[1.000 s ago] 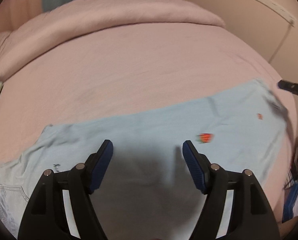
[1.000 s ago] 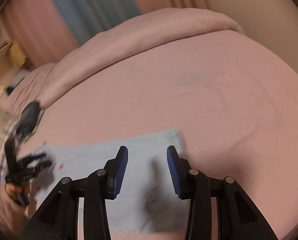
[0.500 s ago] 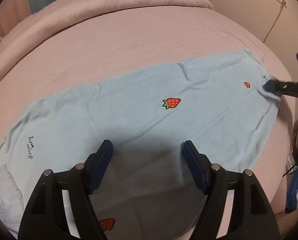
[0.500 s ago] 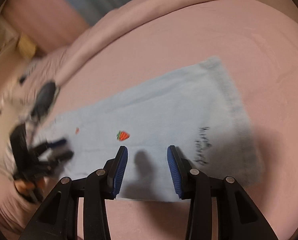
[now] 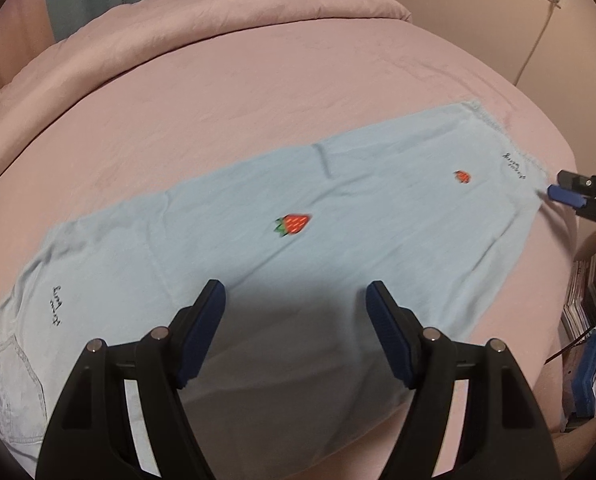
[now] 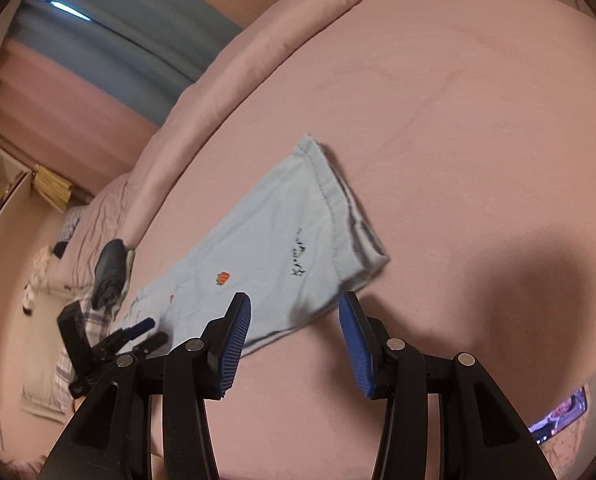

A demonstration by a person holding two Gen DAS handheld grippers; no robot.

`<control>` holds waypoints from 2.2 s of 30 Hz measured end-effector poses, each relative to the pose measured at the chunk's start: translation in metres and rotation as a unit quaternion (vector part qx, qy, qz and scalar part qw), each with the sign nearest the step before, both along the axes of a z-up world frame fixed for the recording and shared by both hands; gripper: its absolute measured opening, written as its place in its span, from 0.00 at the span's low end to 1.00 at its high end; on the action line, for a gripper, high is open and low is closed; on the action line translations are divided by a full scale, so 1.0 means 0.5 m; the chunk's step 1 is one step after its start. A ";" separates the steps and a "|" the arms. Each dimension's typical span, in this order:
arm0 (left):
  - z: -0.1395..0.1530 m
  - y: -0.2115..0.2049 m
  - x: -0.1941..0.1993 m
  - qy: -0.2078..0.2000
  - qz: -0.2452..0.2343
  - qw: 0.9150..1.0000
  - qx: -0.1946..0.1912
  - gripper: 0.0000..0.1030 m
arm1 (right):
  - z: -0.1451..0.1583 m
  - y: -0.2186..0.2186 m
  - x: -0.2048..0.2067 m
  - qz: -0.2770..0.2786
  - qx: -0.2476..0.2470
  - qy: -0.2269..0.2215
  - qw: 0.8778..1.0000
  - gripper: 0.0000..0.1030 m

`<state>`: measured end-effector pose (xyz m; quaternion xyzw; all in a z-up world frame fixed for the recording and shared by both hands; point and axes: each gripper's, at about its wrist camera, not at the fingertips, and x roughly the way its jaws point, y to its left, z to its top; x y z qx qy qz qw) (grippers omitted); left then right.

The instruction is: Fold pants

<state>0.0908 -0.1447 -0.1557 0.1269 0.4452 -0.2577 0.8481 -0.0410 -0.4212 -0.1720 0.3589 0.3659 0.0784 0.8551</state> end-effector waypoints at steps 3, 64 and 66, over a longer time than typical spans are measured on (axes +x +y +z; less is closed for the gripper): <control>0.004 -0.018 -0.006 -0.002 -0.012 1.000 0.003 0.71 | -0.007 0.008 0.004 0.003 0.013 0.006 1.000 0.46; 0.030 0.060 0.046 0.218 0.084 0.882 -0.409 0.29 | 0.080 0.466 0.103 0.195 -0.281 -0.160 0.926 0.12; 0.037 0.072 0.045 0.206 0.087 0.887 -0.404 0.29 | 0.084 0.481 0.101 0.204 -0.287 -0.166 0.921 0.12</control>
